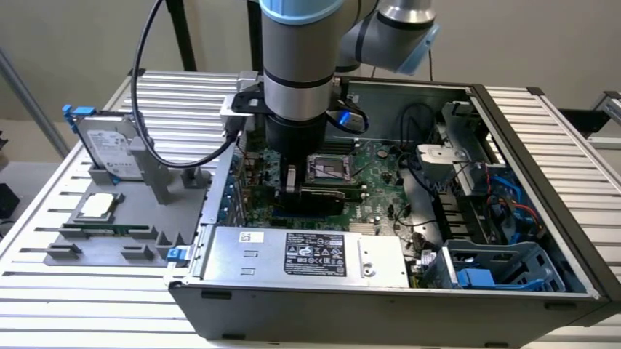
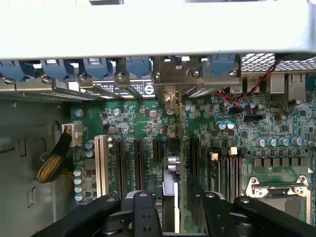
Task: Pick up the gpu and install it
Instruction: 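Press down on the gpu until it lock into place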
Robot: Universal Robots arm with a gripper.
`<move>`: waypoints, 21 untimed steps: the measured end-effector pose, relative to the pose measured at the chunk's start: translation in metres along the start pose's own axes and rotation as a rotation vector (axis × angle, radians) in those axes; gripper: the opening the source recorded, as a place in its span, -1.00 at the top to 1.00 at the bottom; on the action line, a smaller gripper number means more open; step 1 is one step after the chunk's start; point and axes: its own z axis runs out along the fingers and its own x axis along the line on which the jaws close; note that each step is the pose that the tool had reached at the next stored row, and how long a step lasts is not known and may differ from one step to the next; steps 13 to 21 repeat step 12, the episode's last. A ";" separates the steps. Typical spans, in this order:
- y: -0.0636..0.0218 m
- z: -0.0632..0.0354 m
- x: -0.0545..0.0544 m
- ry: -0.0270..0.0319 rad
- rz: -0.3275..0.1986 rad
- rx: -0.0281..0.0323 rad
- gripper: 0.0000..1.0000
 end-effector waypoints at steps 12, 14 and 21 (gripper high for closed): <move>0.0000 0.0000 0.000 -0.0001 0.000 0.0000 -1.00; 0.0000 0.0000 0.000 -0.0001 0.000 0.0000 -1.00; 0.0000 0.0000 0.000 -0.0001 0.000 0.0000 -1.00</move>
